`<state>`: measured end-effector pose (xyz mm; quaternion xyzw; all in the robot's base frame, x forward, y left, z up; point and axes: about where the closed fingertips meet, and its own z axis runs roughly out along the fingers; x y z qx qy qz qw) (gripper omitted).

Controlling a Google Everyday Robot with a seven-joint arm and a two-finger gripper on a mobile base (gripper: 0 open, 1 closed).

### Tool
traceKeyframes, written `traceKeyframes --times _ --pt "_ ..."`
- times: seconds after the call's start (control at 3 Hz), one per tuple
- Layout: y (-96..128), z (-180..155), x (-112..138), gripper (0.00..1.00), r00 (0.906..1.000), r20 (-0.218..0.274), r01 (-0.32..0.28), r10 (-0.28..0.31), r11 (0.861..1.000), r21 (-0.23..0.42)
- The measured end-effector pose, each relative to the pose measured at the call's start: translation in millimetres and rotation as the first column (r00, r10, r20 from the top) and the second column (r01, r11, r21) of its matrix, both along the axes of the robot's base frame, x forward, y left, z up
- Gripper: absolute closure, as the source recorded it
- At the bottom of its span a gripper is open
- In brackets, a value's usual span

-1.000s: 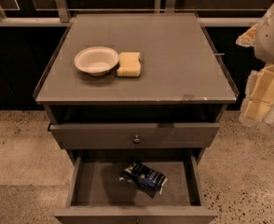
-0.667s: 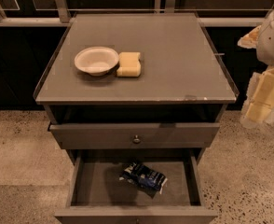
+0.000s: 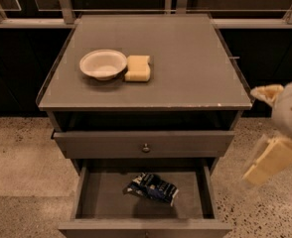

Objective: Pick blue chip bag from middle drawer and place on counter

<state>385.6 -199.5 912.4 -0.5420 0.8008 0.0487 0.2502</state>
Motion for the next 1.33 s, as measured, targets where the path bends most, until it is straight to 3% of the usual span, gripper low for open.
traceKeyframes --times 0.33,0.67,1.0,1.33 --pt "-2 -90 -10 0.0 0.991 -0.088 0.109 -0.1 0.988 0.109" --pt "-3 -132 -24 0.0 0.9824 -0.147 0.132 -0.115 0.985 0.108" --pt "-15 -151 -18 0.0 0.9622 -0.194 0.215 -0.191 0.97 0.112" --pt "-21 -211 0 0.0 0.9224 -0.259 0.33 -0.287 0.933 0.143"
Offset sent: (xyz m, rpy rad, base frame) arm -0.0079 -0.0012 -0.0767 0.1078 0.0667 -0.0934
